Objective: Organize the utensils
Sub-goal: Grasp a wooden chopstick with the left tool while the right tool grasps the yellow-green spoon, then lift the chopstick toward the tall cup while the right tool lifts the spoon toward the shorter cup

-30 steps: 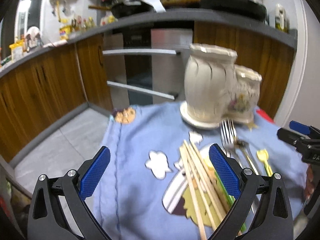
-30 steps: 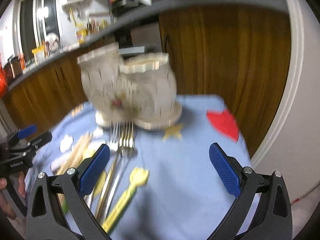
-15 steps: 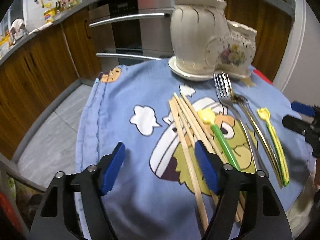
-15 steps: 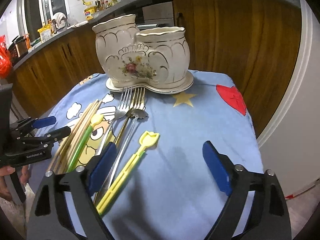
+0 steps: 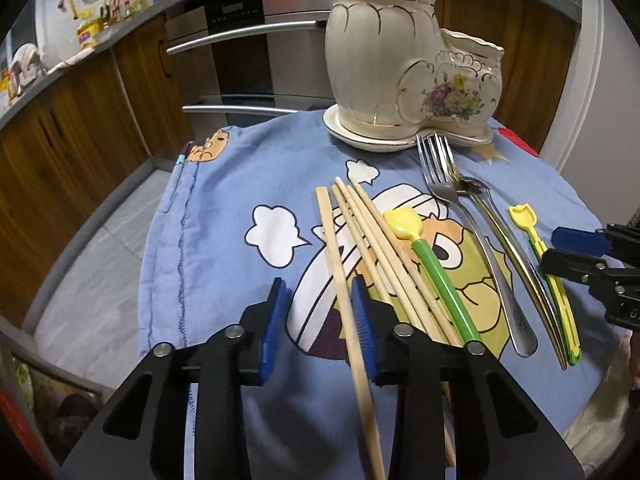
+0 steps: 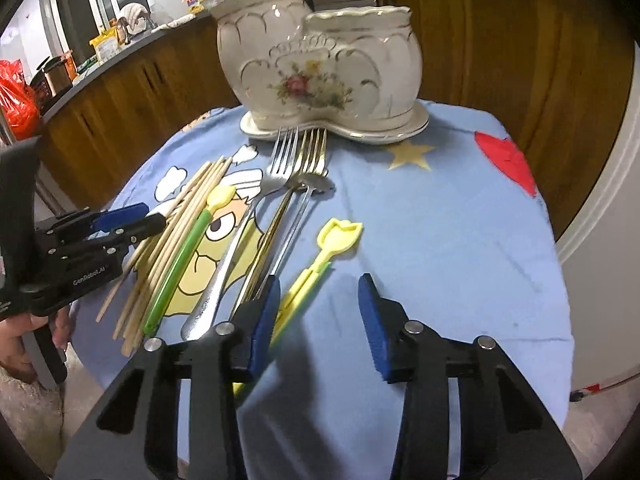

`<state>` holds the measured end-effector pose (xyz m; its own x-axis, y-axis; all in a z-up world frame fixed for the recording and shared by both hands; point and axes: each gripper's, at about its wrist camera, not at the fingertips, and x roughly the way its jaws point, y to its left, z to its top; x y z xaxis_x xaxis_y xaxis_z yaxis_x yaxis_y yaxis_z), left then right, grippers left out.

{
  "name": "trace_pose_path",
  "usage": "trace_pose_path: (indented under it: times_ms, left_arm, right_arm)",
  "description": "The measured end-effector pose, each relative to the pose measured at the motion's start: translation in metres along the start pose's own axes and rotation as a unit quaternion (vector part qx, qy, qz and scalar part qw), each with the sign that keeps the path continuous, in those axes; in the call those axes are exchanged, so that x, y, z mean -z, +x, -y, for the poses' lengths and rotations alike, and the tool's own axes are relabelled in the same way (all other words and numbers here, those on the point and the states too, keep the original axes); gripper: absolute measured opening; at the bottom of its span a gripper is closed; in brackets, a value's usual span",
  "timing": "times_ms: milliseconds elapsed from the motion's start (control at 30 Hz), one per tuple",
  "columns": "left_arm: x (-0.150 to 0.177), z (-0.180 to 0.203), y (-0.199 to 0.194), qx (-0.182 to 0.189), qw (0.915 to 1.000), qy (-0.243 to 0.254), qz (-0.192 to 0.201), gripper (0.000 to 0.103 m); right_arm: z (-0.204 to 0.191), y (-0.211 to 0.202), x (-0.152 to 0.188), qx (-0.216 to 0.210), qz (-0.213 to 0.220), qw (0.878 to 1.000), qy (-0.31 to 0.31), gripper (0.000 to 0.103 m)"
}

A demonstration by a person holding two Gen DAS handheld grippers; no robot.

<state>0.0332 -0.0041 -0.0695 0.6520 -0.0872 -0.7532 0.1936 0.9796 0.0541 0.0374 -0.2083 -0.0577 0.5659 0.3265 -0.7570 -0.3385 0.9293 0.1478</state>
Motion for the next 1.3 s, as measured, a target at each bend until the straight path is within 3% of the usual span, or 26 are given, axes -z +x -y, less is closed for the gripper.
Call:
trace_pose_path:
  times_ms: [100, 167, 300, 400, 867, 1100, 1300]
  left_arm:
    - [-0.001, 0.002, 0.002, 0.001, 1.0, 0.006, 0.001, 0.029]
    - [-0.003, 0.003, 0.004, 0.001, 1.0, 0.009, 0.001, 0.027]
    - [-0.006, 0.005, 0.007, 0.001, 0.9998, 0.021, 0.001, 0.021]
    - [-0.007, 0.006, 0.008, 0.0, 0.9996, 0.028, 0.002, 0.011]
    - [-0.014, -0.007, -0.011, 0.023, 0.999, 0.009, 0.038, 0.003]
    - [-0.022, -0.015, -0.027, 0.077, 0.9939, -0.028, 0.074, 0.003]
    - [-0.036, -0.018, -0.045, 0.122, 0.9838, -0.045, 0.124, 0.003]
  right_arm:
    - [-0.007, 0.003, -0.002, 0.013, -0.003, 1.0, -0.017, 0.033]
    - [-0.009, 0.006, -0.004, 0.017, -0.006, 1.0, -0.025, 0.023]
    - [-0.01, 0.008, -0.007, 0.015, -0.011, 0.999, -0.027, 0.017]
    - [-0.008, 0.005, -0.007, 0.01, -0.007, 1.0, -0.028, 0.011]
    - [0.008, -0.02, -0.015, -0.017, 0.052, 0.998, -0.015, 0.01]
    - [0.014, -0.036, -0.025, -0.046, 0.097, 0.994, -0.001, 0.01]
    - [0.016, -0.048, -0.043, -0.053, 0.142, 0.988, -0.009, 0.01]
